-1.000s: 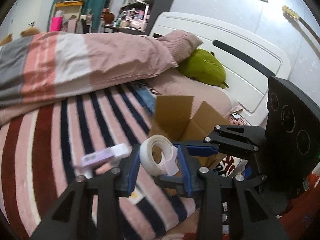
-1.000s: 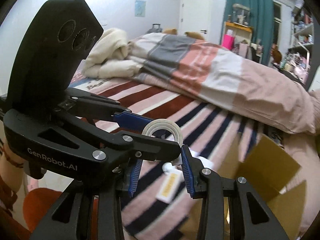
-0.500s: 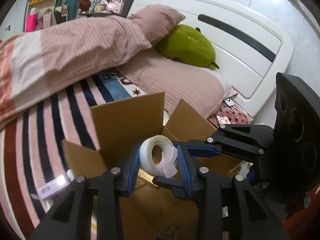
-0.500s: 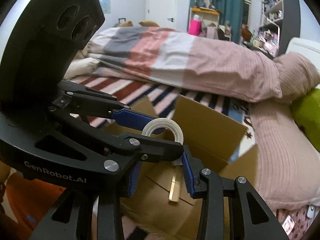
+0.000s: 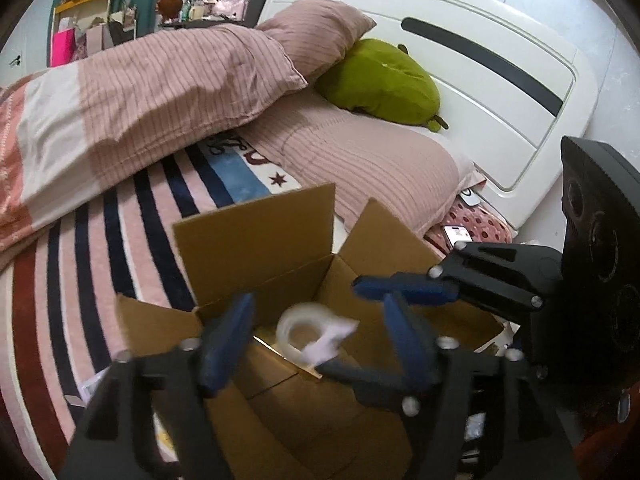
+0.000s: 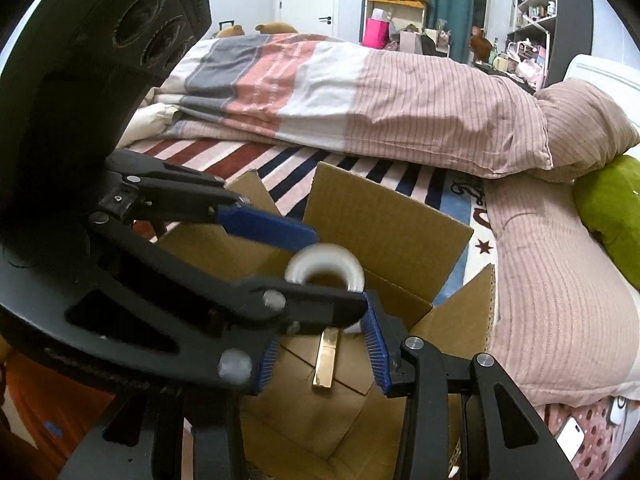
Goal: Organize rigid objects
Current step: 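Lower the tape roll into the cardboard box and open the right gripper, then return the right gripper to the items and grasp the white-and-yellow tube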
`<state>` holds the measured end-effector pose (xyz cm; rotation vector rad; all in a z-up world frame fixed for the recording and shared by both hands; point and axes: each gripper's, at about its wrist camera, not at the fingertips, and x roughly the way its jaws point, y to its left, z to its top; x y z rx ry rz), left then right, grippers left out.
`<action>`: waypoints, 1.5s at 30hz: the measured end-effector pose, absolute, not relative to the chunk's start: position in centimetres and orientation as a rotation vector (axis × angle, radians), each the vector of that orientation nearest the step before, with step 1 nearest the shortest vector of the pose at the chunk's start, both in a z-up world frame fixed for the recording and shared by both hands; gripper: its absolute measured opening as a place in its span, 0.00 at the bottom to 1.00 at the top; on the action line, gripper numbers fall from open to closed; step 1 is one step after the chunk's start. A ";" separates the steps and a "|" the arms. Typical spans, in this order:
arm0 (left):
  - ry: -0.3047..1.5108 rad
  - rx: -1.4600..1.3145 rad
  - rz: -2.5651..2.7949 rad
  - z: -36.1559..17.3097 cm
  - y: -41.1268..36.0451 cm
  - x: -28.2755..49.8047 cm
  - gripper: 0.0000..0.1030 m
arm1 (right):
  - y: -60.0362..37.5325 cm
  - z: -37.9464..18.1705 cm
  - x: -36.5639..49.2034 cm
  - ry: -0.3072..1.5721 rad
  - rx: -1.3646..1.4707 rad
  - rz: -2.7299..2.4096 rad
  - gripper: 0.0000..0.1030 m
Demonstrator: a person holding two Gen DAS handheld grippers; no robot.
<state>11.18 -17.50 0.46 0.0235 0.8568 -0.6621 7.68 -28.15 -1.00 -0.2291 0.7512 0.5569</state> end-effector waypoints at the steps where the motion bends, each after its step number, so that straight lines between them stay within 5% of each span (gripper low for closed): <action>1: 0.852 0.024 -0.660 0.6 -17.1 11.1 0.67 | -28.1 -0.9 7.7 0.751 -0.229 0.555 0.50; 16: 0.710 -0.017 -0.550 4.0 -7.4 6.8 0.73 | -23.3 1.9 5.2 0.692 -0.310 0.567 0.53; 26: 0.670 -0.063 -0.384 1.6 2.9 3.6 0.76 | -14.2 2.1 2.9 0.678 -0.414 0.651 0.53; 45: 0.778 -0.133 -0.305 -11.2 10.1 3.8 0.76 | -7.8 -11.0 6.9 0.989 -0.446 0.605 0.53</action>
